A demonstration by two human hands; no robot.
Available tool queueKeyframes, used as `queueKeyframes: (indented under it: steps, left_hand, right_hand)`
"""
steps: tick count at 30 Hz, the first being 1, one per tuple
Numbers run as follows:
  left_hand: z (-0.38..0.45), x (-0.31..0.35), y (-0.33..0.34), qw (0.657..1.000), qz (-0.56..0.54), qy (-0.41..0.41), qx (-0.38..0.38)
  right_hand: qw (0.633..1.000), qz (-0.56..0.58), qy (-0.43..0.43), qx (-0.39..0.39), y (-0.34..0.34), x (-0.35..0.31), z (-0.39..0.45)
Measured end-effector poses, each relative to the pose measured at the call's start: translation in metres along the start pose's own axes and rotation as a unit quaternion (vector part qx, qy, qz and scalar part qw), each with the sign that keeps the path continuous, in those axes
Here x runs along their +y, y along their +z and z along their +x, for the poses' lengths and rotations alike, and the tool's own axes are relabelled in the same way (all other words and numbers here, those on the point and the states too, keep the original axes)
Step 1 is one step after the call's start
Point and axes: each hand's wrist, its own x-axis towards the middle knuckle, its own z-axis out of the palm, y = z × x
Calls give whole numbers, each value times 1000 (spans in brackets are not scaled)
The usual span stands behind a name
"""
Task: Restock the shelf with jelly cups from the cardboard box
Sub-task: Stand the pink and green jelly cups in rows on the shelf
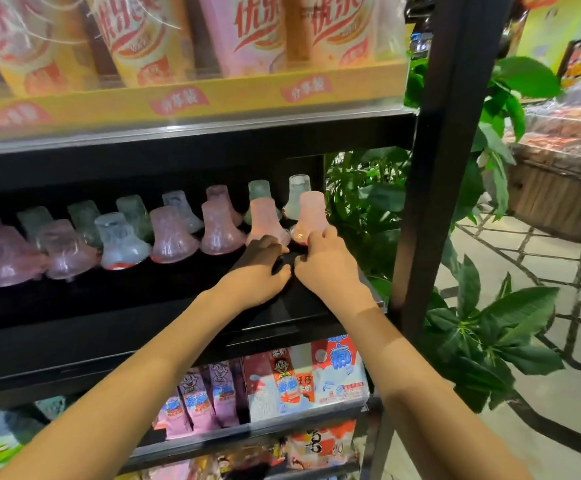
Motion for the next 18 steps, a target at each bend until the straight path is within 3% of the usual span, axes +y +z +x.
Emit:
queueKeyframes:
  steps: [18]
  left_hand:
    - [27, -31, 12, 995, 11, 65, 77]
  right_hand:
    - [999, -19, 32, -18, 16, 0, 31]
